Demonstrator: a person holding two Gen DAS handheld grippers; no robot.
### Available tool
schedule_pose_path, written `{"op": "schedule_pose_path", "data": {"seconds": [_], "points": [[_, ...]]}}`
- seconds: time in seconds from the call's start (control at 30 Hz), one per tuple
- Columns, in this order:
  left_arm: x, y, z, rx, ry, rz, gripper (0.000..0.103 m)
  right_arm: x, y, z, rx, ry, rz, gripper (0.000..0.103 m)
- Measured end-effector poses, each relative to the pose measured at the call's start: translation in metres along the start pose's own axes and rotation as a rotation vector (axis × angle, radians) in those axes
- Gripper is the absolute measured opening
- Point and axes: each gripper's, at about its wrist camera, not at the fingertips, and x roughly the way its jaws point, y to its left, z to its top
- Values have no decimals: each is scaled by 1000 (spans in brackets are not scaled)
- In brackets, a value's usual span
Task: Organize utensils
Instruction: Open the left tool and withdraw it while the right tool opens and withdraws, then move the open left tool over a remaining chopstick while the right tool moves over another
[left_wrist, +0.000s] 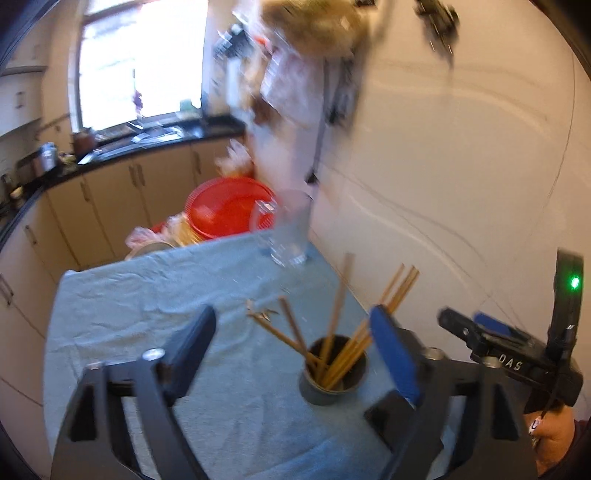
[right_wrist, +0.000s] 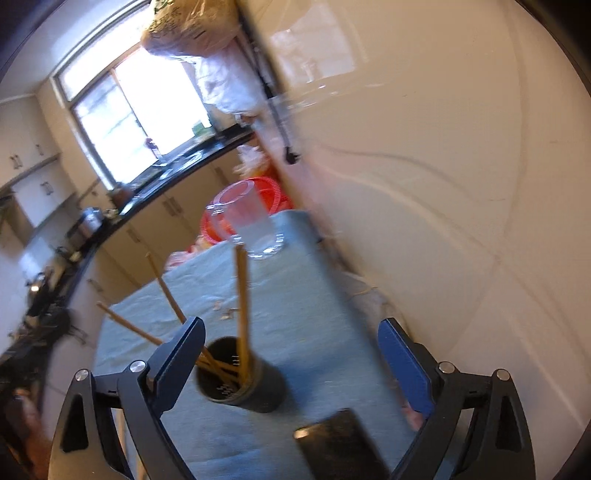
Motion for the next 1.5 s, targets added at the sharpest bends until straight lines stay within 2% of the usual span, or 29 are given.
{"op": "schedule_pose_path", "data": {"seconds": [0.07, 0.2, 0.4, 0.63, 0.97, 1.27, 1.4, 1.47, 1.5], "points": [[-13, 13, -5, -33, -27, 22, 87, -2, 1, -7, -18, 12, -47, 99], [-26, 44, -20, -93, -17, 82, 87, -3, 10, -23, -51, 48, -33, 99], [-41, 100, -55, -185, 29, 190, 87, -3, 56, -59, -168, 123, 65, 99], [-57, 160, -106, -294, 103, 295, 87, 22, 121, -97, -318, 247, 168, 99], [-77, 220, -165, -396, 193, 366, 87, 52, 198, -143, -426, 352, 235, 99], [-85, 262, -204, -478, 256, 389, 87, 93, 245, -176, -459, 450, 238, 99], [-87, 273, -215, -485, 271, 390, 87, 111, 262, -189, -491, 471, 221, 93], [-89, 278, -220, -485, 275, 388, 87, 117, 264, -190, -486, 482, 212, 86], [-89, 280, -221, -481, 275, 387, 87, 123, 266, -192, -480, 494, 207, 77]]}}
